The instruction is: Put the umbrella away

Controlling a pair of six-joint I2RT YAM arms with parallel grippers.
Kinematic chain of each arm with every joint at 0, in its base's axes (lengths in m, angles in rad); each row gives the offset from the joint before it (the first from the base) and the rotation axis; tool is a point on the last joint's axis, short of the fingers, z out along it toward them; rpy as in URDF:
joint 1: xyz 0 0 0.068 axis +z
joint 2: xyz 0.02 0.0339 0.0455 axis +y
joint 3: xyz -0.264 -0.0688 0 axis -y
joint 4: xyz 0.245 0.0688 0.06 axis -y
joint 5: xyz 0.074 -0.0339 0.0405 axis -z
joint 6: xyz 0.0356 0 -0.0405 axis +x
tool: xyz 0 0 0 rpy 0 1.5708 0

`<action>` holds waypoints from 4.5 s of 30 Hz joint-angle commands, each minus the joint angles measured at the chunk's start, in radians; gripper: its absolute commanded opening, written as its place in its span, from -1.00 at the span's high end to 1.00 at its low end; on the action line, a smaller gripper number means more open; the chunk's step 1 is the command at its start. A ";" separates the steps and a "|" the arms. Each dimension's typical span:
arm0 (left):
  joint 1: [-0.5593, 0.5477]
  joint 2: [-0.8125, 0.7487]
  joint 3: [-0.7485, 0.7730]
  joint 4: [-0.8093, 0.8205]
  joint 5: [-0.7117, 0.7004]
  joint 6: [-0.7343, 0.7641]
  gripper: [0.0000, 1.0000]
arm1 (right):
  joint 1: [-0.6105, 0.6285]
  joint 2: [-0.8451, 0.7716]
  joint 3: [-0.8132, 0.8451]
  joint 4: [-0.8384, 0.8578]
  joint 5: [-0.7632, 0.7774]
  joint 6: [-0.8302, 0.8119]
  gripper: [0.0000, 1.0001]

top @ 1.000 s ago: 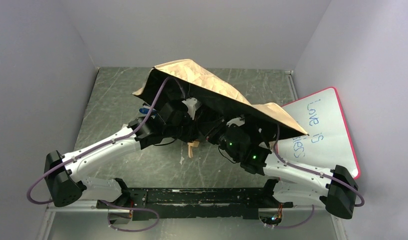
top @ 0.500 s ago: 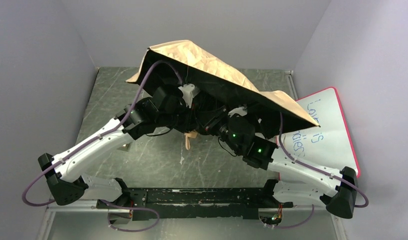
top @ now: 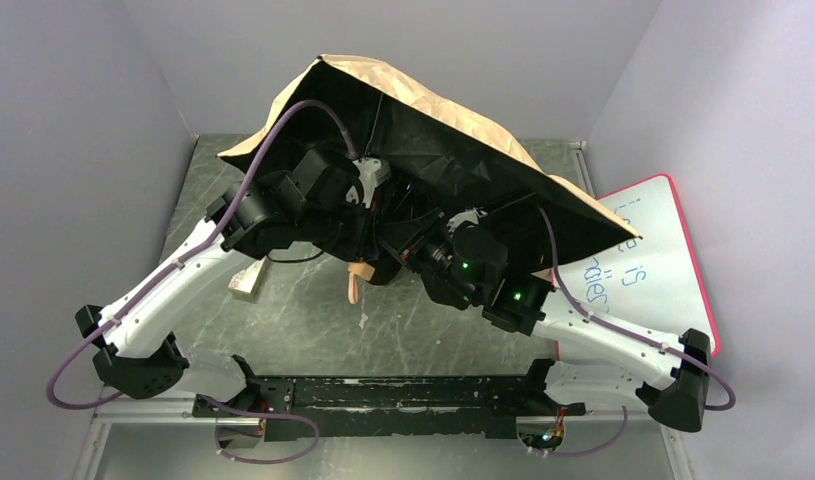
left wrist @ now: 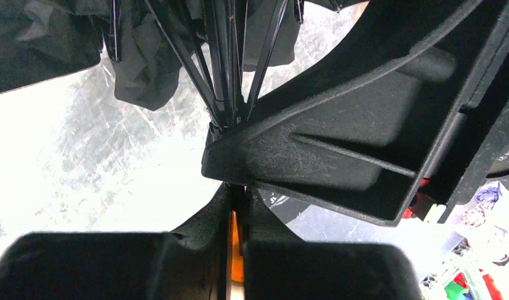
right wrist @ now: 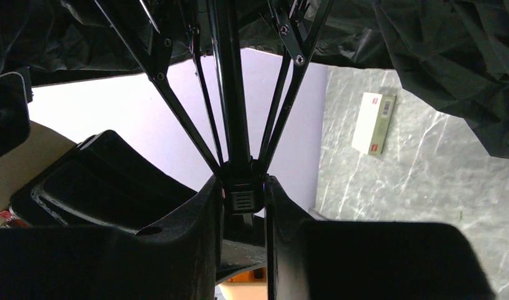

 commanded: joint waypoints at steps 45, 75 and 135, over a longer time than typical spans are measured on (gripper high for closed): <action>0.034 0.253 -0.627 0.788 -0.159 0.013 0.91 | -0.164 -0.242 -0.554 -0.081 0.122 -0.139 -0.21; 0.051 0.201 -0.611 0.882 -0.074 -0.023 0.90 | -0.180 -0.066 -0.555 0.090 -0.232 -0.438 -0.30; 0.190 0.007 -0.498 0.716 -0.006 0.270 0.27 | -0.507 0.177 0.240 -0.503 -0.182 -0.992 0.26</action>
